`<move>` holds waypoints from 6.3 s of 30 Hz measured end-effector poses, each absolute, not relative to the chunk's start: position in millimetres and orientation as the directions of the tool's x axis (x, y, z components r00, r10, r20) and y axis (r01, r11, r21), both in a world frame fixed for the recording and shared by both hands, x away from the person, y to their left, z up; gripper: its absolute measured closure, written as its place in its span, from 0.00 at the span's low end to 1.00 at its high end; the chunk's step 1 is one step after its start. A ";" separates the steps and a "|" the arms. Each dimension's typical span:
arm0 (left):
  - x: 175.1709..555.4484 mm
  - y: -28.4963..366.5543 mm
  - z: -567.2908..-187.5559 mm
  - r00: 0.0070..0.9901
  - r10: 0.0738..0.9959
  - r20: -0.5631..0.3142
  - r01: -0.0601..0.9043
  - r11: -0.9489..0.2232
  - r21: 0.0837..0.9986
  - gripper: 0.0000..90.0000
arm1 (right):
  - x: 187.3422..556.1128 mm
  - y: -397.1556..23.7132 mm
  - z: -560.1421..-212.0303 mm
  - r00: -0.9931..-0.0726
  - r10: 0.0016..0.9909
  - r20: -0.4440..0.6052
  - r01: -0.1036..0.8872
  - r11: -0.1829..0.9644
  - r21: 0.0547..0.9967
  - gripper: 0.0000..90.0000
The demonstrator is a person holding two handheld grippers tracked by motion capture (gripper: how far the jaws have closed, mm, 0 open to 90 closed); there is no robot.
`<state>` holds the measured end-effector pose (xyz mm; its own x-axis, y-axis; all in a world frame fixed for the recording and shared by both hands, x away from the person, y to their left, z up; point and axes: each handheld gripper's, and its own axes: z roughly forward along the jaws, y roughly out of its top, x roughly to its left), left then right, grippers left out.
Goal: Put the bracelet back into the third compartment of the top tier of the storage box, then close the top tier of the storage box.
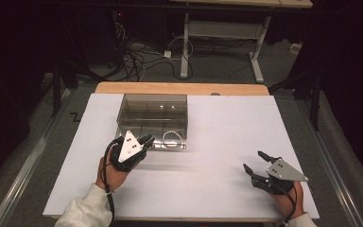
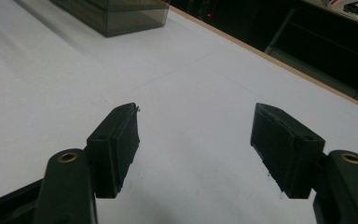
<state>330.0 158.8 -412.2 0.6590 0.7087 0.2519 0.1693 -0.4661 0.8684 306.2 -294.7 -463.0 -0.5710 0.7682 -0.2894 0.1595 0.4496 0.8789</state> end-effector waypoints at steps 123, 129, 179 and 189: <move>341.8 177.4 -454.2 0.609 0.749 0.259 0.264 -0.500 0.825 0.96 | 312.4 -294.4 -464.4 -0.573 0.769 -0.284 0.166 0.448 0.879 0.36; 343.6 176.1 -454.6 0.613 0.745 0.263 0.260 -0.505 0.823 0.96 | 313.3 -294.9 -464.0 -0.572 0.770 -0.282 0.164 0.445 0.881 0.36; 376.4 171.6 -445.5 0.579 0.758 0.300 0.234 -0.507 0.829 0.96 | 309.3 -294.5 -466.9 -0.568 0.773 -0.283 0.174 0.449 0.877 0.34; 382.5 170.7 -446.6 0.567 0.765 0.306 0.232 -0.504 0.832 0.96 | 308.7 -296.2 -465.8 -0.550 0.787 -0.280 0.171 0.434 0.884 0.31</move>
<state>382.5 170.7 -446.6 0.5671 0.7648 0.3058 0.2315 -0.5043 0.8319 308.7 -296.2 -465.8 -0.5500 0.7867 -0.2804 0.1707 0.4345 0.8844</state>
